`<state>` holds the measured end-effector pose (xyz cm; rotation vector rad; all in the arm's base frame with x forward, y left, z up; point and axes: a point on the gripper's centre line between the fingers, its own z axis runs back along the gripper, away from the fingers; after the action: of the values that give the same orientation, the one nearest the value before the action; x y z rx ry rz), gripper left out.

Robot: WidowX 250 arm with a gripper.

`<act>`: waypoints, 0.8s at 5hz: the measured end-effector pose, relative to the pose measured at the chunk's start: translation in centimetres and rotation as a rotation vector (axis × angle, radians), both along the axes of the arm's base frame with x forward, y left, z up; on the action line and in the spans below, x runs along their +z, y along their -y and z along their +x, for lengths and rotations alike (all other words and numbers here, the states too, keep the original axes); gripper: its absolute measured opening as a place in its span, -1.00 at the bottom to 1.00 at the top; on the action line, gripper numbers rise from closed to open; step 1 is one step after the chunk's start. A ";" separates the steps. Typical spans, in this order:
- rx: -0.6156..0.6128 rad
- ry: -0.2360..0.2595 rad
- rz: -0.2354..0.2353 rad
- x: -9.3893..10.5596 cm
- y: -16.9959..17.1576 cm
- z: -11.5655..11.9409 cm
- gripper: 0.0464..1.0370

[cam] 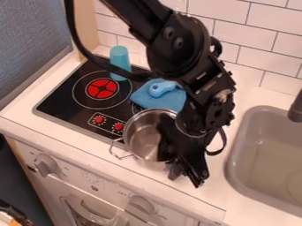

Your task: Toma olla del lado izquierdo inferior y lo deja del lado derecho inferior

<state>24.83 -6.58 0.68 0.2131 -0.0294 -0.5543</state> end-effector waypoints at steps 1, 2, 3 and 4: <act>0.040 -0.011 -0.013 0.5 -1.0 0.1 0.69; 0.042 0.023 -0.036 2.3 -1.5 0.3 0.96; 0.047 0.054 -0.071 4.7 -2.0 0.2 0.94; 0.043 0.111 -0.134 8.4 -2.7 0.0 0.93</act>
<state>24.83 -3.91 9.09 0.1133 -0.1686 -0.4953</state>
